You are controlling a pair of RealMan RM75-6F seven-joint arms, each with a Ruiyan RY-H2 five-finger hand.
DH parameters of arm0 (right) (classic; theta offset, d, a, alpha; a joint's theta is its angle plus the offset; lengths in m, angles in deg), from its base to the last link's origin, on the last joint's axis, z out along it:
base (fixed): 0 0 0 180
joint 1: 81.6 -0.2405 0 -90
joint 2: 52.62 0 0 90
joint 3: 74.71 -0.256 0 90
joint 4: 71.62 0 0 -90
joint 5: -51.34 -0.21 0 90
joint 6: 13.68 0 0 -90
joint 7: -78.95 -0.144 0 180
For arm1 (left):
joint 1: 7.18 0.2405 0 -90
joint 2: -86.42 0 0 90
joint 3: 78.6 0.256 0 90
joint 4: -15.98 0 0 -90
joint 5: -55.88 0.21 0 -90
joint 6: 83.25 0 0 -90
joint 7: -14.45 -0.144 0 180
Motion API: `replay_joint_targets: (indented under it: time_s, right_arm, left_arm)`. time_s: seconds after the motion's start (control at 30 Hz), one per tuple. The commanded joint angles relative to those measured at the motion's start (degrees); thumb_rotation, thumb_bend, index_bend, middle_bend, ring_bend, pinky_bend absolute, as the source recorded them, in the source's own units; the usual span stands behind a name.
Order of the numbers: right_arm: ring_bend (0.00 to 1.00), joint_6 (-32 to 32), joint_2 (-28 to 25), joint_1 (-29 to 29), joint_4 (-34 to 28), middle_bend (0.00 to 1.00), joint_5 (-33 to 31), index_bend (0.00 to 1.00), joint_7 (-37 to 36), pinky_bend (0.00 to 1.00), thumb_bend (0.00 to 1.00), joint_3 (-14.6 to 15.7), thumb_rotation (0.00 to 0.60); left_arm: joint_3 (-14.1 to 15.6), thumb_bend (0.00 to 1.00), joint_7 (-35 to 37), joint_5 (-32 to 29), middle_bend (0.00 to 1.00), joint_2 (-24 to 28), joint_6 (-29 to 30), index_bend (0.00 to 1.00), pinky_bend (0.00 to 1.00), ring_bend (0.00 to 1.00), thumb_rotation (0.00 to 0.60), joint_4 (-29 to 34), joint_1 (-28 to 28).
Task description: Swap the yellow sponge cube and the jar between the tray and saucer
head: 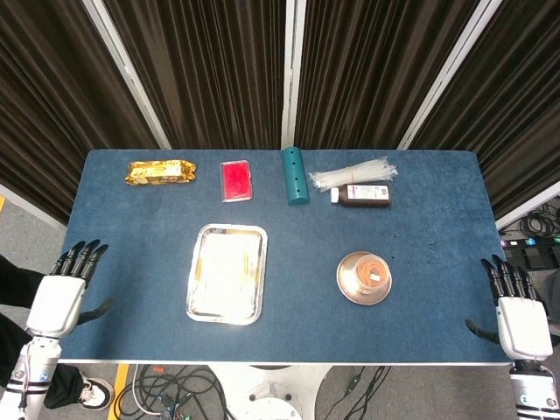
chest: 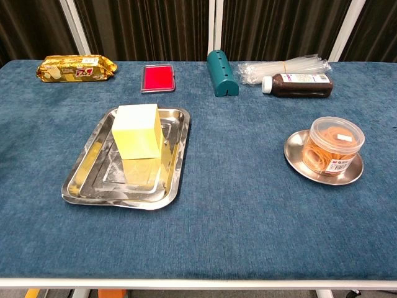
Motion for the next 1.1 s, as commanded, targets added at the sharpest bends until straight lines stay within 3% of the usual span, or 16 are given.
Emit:
replay_joint_targets:
  time_s: [0.03,0.3,0.7,1.1]
  right_arm:
    - [0.0,0.03,-0.25,-0.03,0.01,0.0,0.15,0.0,0.09,0.0,0.0,0.06,0.6]
    - [0.0,0.29,-0.91,0.05,0.28,0.0,-0.87,0.0,-1.1,0.0,0.0,-0.68,0.6]
    - [0.0,-0.12,-1.06,0.33,2.11,0.0,-2.11,0.0,-3.48,0.0,0.0,-0.9,0.6]
    - [0.0,-0.34,-0.87,0.37,3.2,0.0,-2.54,0.0,-4.24,0.0,0.0,-1.01,0.6]
  left_arm:
    - [-0.33,0.14,0.87,1.11,0.06,-0.14,-1.5,0.09,0.15,0.0,0.6,1.07,-1.55]
    - [-3.96,0.09,0.76,2.29,0.06,-4.47,-10.41,0.09,0.15,0.0,0.6,3.81,-10.44]
    - [-9.12,0.07,2.29,-8.11,0.04,-11.64,-25.69,0.07,0.15,0.0,0.6,1.3,-22.57]
    - [-9.94,0.07,3.47,-15.66,0.03,-17.49,-34.25,0.07,0.15,0.0,0.6,-7.17,-30.13]
